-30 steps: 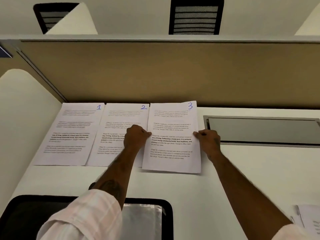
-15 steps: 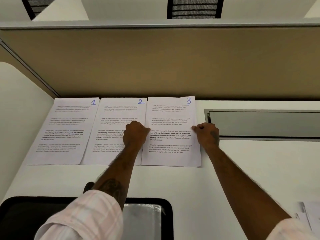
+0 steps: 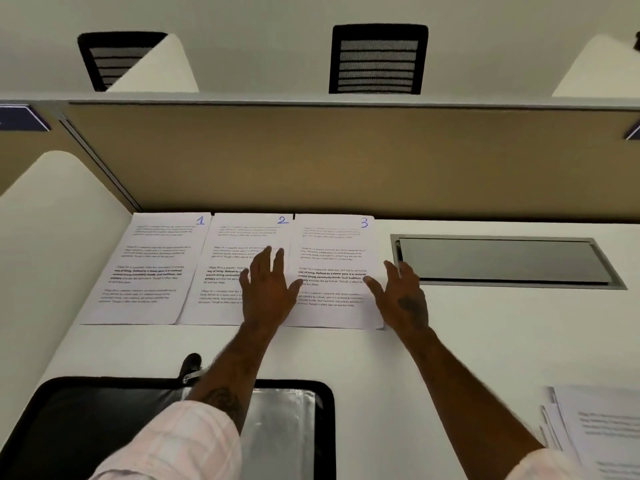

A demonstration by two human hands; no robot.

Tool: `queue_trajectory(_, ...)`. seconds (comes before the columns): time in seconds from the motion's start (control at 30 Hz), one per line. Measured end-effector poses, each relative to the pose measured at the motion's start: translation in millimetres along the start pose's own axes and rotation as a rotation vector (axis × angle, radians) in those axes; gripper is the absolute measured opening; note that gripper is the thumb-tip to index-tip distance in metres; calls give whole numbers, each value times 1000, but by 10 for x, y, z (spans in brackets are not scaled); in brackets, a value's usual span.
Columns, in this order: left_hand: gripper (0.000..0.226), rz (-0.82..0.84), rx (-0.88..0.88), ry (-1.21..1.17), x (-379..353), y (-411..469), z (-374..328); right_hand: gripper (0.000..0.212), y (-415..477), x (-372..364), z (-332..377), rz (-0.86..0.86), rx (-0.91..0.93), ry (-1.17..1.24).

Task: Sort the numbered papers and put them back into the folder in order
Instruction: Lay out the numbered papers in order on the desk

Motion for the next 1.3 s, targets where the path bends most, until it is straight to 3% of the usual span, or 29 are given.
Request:
queue_trajectory(0.07, 86, -24, -117, 102, 146, -198, -101, 81, -239, 64, 101, 22, 127, -149)
queue_trajectory(0.2, 87, -23, -185, 183, 465, -598, -256, 87, -768, 274, 218, -41, 277, -326)
queue_trajectory(0.6, 83, -53, -268, 136, 978, -1729, -934, 79, -1980, 1069, -293, -150, 241, -367)
queue_trajectory(0.9, 85, -11, -323, 60, 758, -2418, -2059, 79, -2460, 1634, -1492, -153, 146, -364)
queue_trajectory(1.3, 85, 179, -191, 41, -52, -3625, -3764, 78, -2813, 1936, -3605, -65, 120, -348)
Point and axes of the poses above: each hand's wrist, its own y-axis towards the middle knuckle, its own x-axis out of the back of the hand, z = x × y, the point moved 9 cm from there along y, towards the middle knuckle, and after that the axes turned 4 degrees about -z, right-handed, at the moved point
